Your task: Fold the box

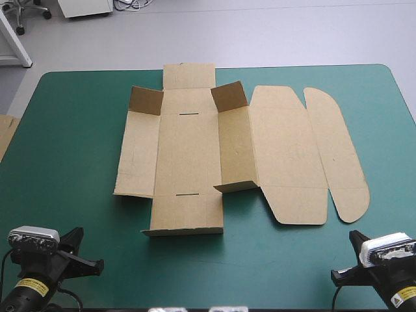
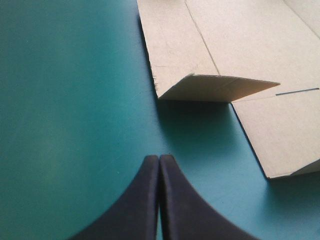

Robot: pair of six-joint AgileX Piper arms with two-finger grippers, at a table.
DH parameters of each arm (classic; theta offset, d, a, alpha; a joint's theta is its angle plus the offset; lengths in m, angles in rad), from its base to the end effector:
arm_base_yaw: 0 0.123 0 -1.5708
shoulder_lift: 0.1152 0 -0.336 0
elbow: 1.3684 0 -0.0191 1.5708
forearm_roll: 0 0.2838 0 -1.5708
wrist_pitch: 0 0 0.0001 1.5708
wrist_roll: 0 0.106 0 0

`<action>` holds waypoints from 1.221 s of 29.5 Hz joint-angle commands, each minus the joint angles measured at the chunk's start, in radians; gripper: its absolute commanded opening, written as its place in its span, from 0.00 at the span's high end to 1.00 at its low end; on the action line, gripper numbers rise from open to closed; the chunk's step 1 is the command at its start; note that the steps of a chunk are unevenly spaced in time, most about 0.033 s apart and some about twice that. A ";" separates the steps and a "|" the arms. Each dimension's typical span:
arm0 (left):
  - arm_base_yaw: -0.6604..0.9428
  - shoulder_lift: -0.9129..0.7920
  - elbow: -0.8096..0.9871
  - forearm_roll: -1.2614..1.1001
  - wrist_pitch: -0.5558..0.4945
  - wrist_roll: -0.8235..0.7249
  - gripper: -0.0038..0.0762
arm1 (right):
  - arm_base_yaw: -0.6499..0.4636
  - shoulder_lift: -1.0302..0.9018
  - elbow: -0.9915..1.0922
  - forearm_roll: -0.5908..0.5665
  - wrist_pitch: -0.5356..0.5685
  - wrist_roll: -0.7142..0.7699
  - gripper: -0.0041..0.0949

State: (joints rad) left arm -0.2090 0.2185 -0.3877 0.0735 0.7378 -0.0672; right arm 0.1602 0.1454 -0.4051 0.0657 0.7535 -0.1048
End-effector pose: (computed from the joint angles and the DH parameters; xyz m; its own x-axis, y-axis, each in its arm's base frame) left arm 0.0462 -0.0044 0.2745 -0.4538 0.0832 -0.8872 0.1586 0.9873 0.0115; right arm 0.0318 0.0100 0.2822 -0.3775 -0.1185 -0.9184 -0.2219 0.9745 -0.0345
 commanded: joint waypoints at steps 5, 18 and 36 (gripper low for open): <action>-0.004 0.009 -0.027 -0.004 -0.071 -0.002 0.96 | -0.006 0.012 -0.028 -0.006 -0.073 -0.001 0.97; -0.004 0.009 -0.027 -0.007 -0.071 -0.001 0.96 | -0.006 0.012 -0.028 -0.006 -0.073 -0.001 0.97; -0.004 0.545 -0.423 0.078 -0.014 -0.050 0.50 | -0.006 0.446 -0.289 -0.073 -0.127 0.119 0.57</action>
State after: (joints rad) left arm -0.2090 0.6476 -0.7090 0.1116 0.7570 -0.0771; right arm 0.1602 0.4905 -0.6106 0.0000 0.7273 0.0000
